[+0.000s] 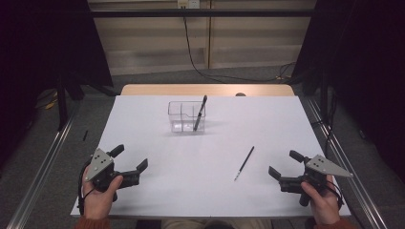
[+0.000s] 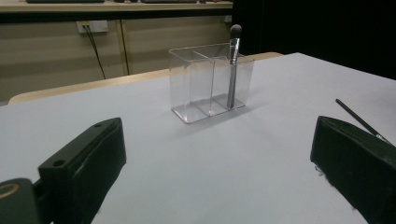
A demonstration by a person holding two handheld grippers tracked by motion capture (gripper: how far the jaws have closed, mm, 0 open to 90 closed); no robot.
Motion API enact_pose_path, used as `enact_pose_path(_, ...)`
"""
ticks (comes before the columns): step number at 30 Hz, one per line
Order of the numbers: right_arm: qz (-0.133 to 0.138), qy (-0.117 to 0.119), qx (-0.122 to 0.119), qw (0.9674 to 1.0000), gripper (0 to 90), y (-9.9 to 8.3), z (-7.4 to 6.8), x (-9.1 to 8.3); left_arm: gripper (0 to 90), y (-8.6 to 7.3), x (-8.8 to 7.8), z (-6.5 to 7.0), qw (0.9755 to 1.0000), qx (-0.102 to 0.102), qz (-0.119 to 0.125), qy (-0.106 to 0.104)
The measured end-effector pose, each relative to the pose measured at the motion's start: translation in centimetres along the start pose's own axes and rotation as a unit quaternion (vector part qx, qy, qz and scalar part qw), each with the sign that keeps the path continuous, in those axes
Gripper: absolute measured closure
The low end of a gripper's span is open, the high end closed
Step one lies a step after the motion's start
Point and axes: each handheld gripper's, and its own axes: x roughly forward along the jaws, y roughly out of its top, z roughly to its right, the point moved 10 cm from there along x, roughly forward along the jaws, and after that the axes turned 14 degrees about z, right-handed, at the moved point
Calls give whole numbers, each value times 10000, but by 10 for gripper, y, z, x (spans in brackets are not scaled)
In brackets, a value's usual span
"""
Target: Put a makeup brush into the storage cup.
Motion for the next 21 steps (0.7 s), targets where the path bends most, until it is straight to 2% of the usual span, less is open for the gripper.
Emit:
enact_pose_path(4,6,7,4,10000,0,0,0,1,34,-2,-1,0,10000,43,-47,-10)
enact_pose_path(5,6,10,2,10000,0,0,0,1,34,-2,-1,0,10000,23,-46,18)
enact_pose_path(6,0,8,8,10000,0,0,0,0,34,-2,-2,-2,9999,18,13,142)
enact_pose_path(7,3,7,8,10000,0,0,0,0,32,-2,-2,-2,9999,4,16,151)
enact_pose_path(13,8,2,-5,10000,0,0,1,-1,31,0,-3,1,9999,-32,79,66)
enact_pose_path(15,13,0,-3,10000,0,0,1,-1,31,-1,-3,1,10000,-23,49,45)
enact_pose_path(17,10,2,10,10000,0,1,1,0,34,-1,-4,2,9999,-103,41,-10)
enact_pose_path(18,15,7,7,10000,0,0,1,0,43,-2,-5,2,10000,-64,15,-51)
enact_pose_path(19,-13,16,1,10000,0,0,1,1,46,-3,-5,2,10000,-31,1,-26)
enact_pose_path(21,-37,47,-23,10000,0,-1,1,2,45,-3,-6,3,9999,-93,10,-36)
